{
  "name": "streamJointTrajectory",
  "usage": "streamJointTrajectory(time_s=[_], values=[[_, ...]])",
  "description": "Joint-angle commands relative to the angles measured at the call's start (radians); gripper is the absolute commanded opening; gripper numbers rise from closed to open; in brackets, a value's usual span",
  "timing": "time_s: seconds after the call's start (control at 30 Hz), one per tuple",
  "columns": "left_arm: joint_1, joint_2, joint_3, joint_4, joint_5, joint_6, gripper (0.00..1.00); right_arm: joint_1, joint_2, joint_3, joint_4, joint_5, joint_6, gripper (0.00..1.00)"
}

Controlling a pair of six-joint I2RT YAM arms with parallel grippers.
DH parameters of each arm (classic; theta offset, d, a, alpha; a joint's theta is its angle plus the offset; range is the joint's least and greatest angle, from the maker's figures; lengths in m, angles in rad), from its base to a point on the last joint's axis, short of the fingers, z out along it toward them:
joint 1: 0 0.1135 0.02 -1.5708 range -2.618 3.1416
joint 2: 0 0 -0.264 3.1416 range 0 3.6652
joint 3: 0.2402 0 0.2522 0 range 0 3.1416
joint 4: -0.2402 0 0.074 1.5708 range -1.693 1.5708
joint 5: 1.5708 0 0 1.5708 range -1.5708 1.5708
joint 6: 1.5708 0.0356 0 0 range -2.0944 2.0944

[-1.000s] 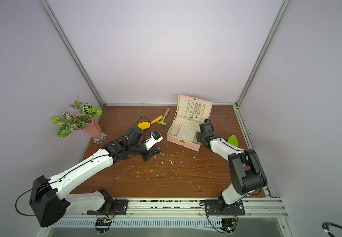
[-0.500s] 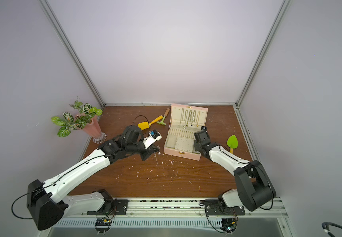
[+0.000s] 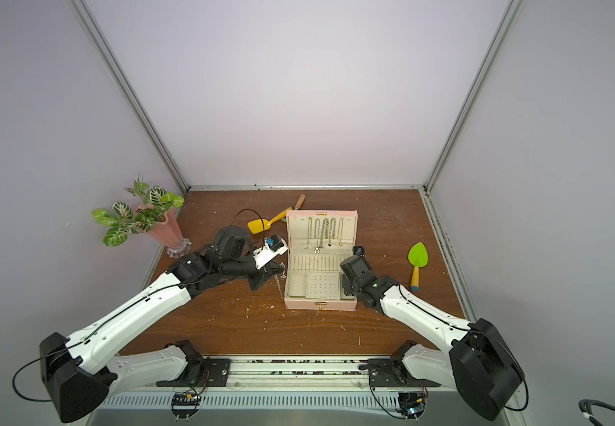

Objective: Put jewelry chain into jewelry box
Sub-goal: Move the jewelry box to the center of the board, then open the fastener on the jewelry box.

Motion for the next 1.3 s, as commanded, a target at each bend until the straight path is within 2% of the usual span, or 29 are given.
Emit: streamJointTrajectory(time_s=[0.0,0.07,0.13,0.17,0.23,0.33,0.43,0.5,0.63,0.9,1.27], values=[[-0.009,-0.005,0.006,-0.022,0.021,0.022,0.01,0.01,-0.056,0.032,-0.061,0.043,0.004,0.36],[-0.009,0.002,0.004,-0.022,0.02,0.026,0.01,0.01,-0.093,0.067,-0.076,0.113,-0.026,0.49],[-0.009,0.004,0.0,-0.02,0.016,0.033,0.01,0.01,-0.143,0.09,-0.051,0.153,-0.088,0.56],[-0.009,0.004,-0.001,-0.021,0.012,0.035,0.01,0.011,-0.17,0.088,-0.007,0.149,-0.143,0.58],[-0.009,0.009,-0.004,-0.019,0.009,0.04,0.01,0.011,-0.234,0.048,0.173,0.046,-0.325,0.59],[-0.009,0.017,-0.011,-0.015,0.013,0.046,0.01,0.01,-0.266,-0.01,0.42,-0.186,-0.58,0.59],[-0.009,0.023,-0.017,-0.012,0.013,0.051,0.01,0.01,-0.213,-0.023,0.598,-0.333,-0.763,0.55],[-0.009,0.022,-0.02,-0.005,0.015,0.053,0.01,0.01,-0.152,-0.013,0.679,-0.387,-0.863,0.51],[0.014,0.014,-0.038,0.017,0.043,0.055,0.01,0.01,-0.004,0.041,0.806,-0.413,-1.01,0.44],[0.091,0.014,-0.053,0.047,0.108,0.045,0.01,0.002,0.206,0.164,0.937,-0.399,-1.167,0.38],[0.117,0.022,-0.053,0.049,0.121,0.047,0.01,-0.008,0.346,0.277,0.987,-0.359,-1.247,0.33]])
